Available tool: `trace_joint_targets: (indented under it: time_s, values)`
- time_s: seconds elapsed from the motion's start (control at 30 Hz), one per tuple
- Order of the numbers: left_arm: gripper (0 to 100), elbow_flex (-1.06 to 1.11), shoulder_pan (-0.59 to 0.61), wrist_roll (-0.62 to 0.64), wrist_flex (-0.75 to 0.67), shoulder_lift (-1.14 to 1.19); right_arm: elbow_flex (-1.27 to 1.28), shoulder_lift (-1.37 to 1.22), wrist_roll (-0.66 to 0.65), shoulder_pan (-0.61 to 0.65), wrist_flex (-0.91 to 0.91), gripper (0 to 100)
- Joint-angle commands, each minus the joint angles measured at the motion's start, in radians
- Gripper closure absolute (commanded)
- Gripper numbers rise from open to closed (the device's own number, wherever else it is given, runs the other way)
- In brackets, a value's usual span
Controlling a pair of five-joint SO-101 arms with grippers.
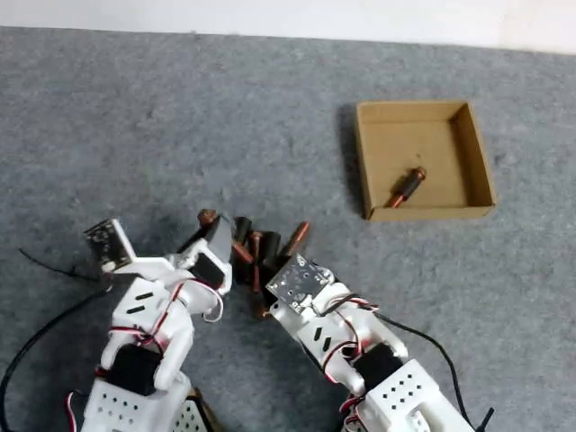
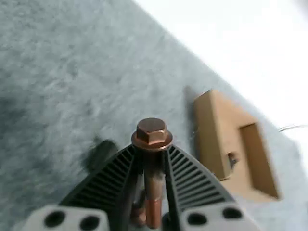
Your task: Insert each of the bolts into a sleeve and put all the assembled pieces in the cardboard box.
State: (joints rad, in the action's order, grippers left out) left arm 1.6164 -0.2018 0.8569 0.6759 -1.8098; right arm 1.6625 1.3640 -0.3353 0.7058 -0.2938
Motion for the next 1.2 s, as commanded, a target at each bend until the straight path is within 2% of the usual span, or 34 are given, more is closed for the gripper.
trace_joint_targets:
  time_s: [0.0,0.27,0.4,0.53,1.17]
  values:
    - [99,-0.008,-0.019,-0.028,-0.026,-0.019,-0.012,0.016,-0.009,0.007,0.024,99.5]
    - [99,-0.001,-0.018,0.002,-0.077,-0.019,-0.012,0.016,-0.011,0.008,0.024,99.5]
    - [99,0.008,-0.015,0.086,-0.117,-0.019,-0.012,0.016,-0.014,0.028,0.024,99.5]
    - [99,0.058,-0.008,0.091,-0.178,-0.019,-0.010,0.016,-0.011,0.045,0.024,99.5]
    - [99,0.079,-0.008,0.091,-0.175,-0.019,-0.012,0.018,-0.011,0.041,0.024,99.5]
